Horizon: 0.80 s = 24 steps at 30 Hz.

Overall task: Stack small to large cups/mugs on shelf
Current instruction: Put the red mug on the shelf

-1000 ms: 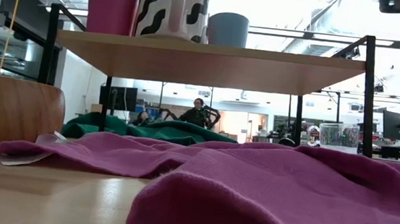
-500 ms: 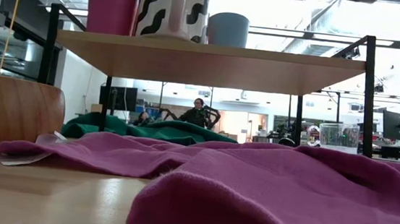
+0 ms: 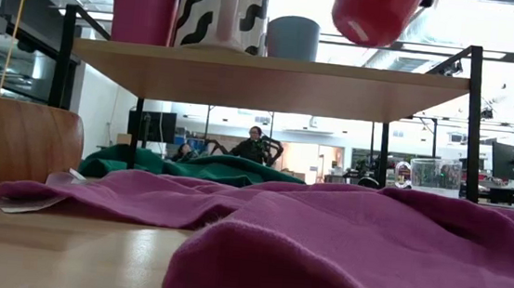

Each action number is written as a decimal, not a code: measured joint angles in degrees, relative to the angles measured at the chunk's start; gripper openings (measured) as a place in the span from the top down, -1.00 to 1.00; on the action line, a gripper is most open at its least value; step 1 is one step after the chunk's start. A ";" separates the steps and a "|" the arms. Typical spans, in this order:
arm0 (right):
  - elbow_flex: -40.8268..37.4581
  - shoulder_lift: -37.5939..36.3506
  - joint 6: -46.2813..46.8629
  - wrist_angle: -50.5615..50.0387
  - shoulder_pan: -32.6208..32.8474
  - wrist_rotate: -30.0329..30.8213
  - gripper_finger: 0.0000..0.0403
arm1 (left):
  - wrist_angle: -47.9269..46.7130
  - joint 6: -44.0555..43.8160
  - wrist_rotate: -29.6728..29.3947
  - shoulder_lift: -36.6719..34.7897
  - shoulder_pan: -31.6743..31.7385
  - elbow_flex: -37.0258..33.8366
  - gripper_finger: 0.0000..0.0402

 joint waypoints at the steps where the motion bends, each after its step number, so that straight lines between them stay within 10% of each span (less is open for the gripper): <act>1: 0.78 1.17 -0.79 -0.31 -0.36 -0.36 1.00 | -0.65 0.20 0.00 0.00 -0.02 0.00 0.88; 24: 14.23 15.36 -7.69 -5.26 -4.49 -3.33 1.00 | -1.47 3.24 1.14 0.00 0.00 -0.02 0.88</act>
